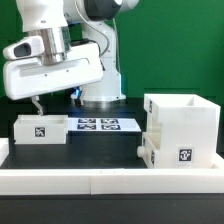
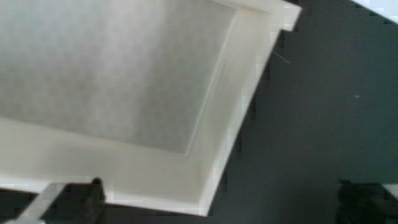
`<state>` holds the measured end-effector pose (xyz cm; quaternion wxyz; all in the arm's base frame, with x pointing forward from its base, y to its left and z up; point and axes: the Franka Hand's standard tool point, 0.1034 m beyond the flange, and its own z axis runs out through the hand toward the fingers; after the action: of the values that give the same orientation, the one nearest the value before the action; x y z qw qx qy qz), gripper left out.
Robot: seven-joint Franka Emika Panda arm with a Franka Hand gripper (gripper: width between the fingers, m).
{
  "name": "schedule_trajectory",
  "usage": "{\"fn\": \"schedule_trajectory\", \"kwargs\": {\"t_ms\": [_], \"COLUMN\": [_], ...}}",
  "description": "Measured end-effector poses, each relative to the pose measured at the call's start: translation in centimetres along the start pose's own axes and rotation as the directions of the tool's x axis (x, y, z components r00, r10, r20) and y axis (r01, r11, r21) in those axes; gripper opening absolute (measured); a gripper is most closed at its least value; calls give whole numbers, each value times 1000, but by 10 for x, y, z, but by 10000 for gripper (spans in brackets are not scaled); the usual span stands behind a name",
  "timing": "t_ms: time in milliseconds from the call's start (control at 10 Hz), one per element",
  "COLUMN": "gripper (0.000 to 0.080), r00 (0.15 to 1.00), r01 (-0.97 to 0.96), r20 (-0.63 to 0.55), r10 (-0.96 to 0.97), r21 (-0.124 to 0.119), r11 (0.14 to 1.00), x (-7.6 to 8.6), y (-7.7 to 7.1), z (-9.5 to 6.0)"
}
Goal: Assemble drawer
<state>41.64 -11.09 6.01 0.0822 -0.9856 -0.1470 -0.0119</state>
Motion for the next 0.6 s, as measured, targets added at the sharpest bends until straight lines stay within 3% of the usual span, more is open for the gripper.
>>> {"fn": "schedule_trajectory", "kwargs": {"t_ms": [200, 400, 600], "gripper": [649, 649, 649], "r00": [997, 998, 995], "r01": [-79, -61, -71], "r20": [-1, -39, -74], "r10": [79, 58, 62], "r21": [-4, -82, -127], "r11": [997, 995, 989], "x": [-1, -8, -18], "y": [0, 0, 5], "z": [1, 8, 23]}}
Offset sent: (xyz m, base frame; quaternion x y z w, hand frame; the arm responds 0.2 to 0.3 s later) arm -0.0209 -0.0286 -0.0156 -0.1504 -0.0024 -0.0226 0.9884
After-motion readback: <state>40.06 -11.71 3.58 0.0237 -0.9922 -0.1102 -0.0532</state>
